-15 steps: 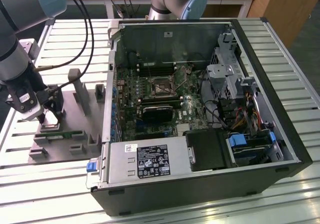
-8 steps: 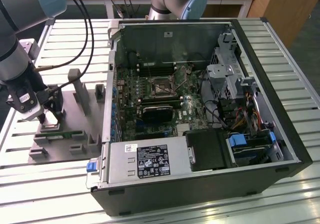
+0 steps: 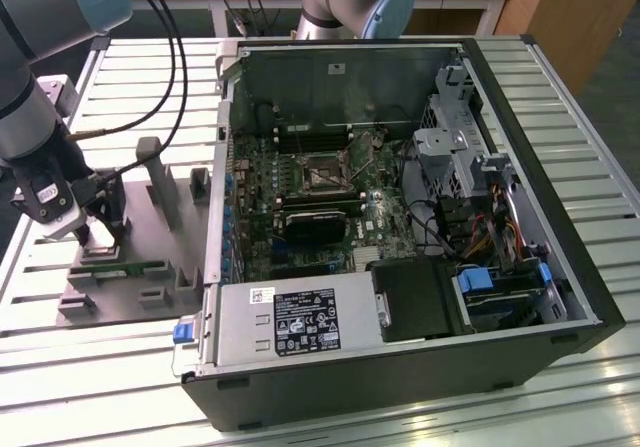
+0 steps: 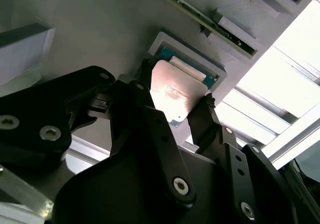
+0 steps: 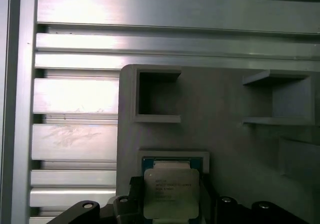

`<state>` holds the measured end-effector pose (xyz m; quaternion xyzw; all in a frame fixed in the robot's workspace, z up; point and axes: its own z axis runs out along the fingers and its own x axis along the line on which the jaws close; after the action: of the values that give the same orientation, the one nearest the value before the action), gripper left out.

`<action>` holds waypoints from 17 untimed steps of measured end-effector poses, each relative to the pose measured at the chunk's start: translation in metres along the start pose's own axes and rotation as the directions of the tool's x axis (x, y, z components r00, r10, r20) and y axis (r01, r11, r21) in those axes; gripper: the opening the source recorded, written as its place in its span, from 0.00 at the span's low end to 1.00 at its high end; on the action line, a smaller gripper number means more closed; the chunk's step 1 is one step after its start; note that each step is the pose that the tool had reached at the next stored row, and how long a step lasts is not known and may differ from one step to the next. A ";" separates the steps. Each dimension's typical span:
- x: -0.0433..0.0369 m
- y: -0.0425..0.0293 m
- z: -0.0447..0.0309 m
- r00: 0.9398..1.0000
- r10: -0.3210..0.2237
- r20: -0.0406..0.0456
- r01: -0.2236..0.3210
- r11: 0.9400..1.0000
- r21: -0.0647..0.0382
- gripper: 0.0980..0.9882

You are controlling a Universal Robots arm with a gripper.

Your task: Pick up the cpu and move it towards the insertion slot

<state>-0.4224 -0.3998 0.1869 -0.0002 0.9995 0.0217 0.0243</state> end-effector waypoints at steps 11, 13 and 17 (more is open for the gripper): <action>-0.0009 0.0008 -0.0181 1.000 0.000 0.000 0.000 1.000 0.000 0.49; -0.0011 0.0010 -0.0218 1.000 0.000 0.000 0.000 1.000 0.000 0.49; -0.0015 0.0013 -0.0306 1.000 0.000 0.001 0.000 1.000 0.000 0.49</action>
<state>-0.4224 -0.3998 0.2176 -0.0003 0.9995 0.0217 0.0250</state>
